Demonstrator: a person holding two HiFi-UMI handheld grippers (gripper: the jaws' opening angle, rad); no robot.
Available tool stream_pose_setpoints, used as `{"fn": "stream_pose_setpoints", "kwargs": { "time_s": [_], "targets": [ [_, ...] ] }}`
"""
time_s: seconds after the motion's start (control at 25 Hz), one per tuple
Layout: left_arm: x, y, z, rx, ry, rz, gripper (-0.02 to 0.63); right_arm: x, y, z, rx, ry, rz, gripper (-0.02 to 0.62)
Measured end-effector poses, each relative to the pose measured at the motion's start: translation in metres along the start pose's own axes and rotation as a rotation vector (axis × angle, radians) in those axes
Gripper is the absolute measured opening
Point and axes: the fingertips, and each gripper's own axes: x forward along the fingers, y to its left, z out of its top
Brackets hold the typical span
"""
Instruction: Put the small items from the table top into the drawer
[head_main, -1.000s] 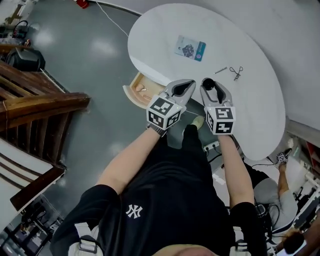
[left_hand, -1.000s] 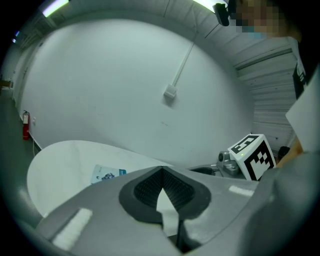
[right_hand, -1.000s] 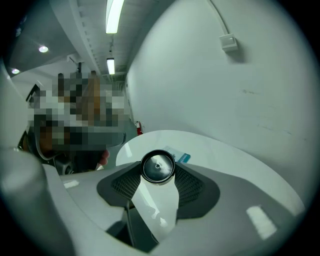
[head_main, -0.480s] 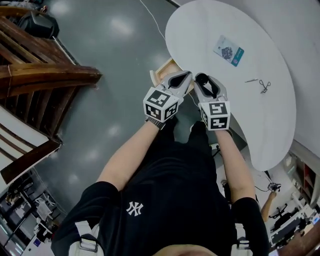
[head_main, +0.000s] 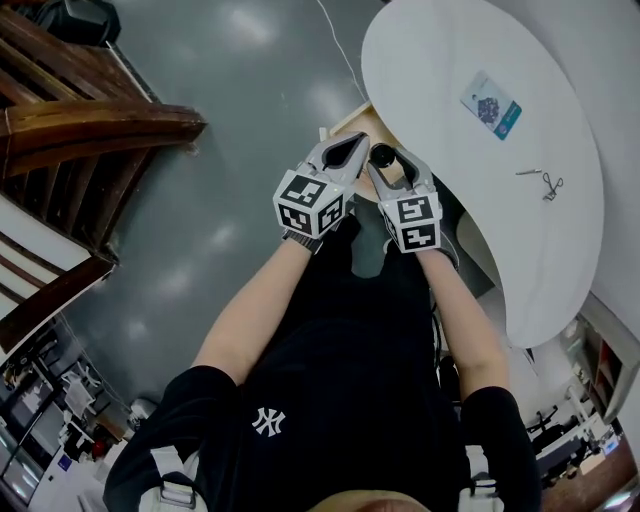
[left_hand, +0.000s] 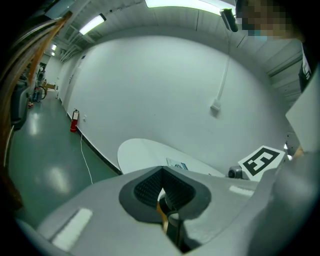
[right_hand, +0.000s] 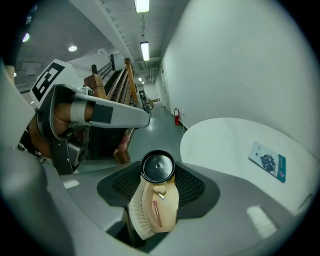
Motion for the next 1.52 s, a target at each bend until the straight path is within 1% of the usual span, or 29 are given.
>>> {"fn": "stream_pose_setpoints", "kwargs": {
  "time_s": [0.2,0.4,0.6,0.8,1.0,1.16,1.4,1.52],
  "targets": [
    [0.005,0.023,-0.024,-0.028,0.019,0.009,0.0,0.037,0.005,-0.029,-0.01,0.051,0.028,0.236],
    [0.016,0.04,-0.046,-0.048,0.035,0.0,0.0,0.075,0.001,-0.062,-0.002,0.109,0.042,0.236],
    [0.027,0.057,-0.059,-0.067,0.037,-0.008,0.0,0.105,-0.003,-0.088,0.0,0.156,0.038,0.236],
    [0.038,0.069,-0.067,-0.086,0.034,-0.018,0.0,0.13,-0.01,-0.11,0.042,0.212,0.037,0.236],
    [0.043,0.072,-0.073,-0.094,0.042,-0.033,0.001,0.142,-0.016,-0.133,0.15,0.338,0.057,0.233],
    [0.045,0.071,-0.075,-0.099,0.044,-0.039,0.0,0.147,-0.014,-0.146,0.158,0.433,0.078,0.233],
    [0.044,0.07,-0.077,-0.1,0.045,-0.036,0.0,0.149,-0.014,-0.152,0.149,0.477,0.076,0.244],
    [0.042,0.07,-0.076,-0.097,0.047,-0.032,0.0,0.147,-0.016,-0.152,0.158,0.489,0.071,0.262]
  ]
}}
